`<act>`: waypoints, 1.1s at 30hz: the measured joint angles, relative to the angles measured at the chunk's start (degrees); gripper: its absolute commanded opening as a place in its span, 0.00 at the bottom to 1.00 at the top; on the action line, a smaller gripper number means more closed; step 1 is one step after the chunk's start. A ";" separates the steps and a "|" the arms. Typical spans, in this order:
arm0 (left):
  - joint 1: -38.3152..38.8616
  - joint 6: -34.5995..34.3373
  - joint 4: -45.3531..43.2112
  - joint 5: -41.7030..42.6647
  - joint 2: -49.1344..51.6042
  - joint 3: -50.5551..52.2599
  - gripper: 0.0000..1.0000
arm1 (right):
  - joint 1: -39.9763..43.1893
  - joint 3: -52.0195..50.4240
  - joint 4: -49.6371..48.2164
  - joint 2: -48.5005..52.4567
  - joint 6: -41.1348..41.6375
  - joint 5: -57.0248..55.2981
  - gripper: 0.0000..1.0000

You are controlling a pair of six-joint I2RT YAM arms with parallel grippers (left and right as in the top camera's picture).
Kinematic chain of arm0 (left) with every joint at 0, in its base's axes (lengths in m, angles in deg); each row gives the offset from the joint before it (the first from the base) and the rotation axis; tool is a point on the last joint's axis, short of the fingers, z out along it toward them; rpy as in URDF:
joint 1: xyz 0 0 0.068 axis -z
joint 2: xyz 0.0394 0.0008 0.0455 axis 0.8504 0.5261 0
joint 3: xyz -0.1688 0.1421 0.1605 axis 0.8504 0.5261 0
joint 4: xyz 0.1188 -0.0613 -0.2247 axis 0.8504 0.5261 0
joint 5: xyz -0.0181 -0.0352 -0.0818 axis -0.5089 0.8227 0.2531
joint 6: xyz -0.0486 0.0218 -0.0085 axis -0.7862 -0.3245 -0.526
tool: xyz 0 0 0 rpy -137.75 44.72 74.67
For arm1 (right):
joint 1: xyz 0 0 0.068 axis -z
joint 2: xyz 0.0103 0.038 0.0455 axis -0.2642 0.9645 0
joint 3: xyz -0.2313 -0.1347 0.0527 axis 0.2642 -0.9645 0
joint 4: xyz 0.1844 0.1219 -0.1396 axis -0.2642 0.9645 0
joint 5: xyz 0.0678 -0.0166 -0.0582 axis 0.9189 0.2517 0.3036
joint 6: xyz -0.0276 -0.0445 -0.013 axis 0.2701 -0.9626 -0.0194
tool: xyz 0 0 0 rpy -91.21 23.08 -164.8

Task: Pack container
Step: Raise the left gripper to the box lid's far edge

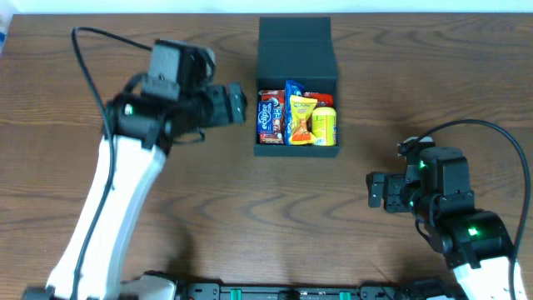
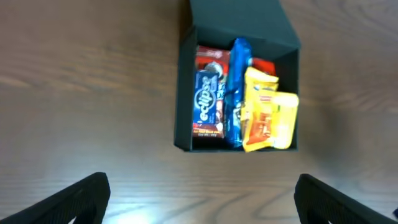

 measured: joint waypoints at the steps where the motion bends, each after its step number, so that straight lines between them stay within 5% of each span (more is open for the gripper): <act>1: -1.25 0.02 0.24 1.68 2.21 -0.61 0.96 | 0.00 0.00 -0.07 0.02 0.02 0.00 0.99; 18: -6.12 0.79 1.36 12.59 40.65 -39.80 0.96 | 0.00 0.00 -2.78 0.00 2.29 3.87 0.99; 33: -12.24 -6.38 -18.25 17.46 59.89 -44.11 0.96 | -1.99 0.02 -17.35 0.31 9.64 14.08 0.99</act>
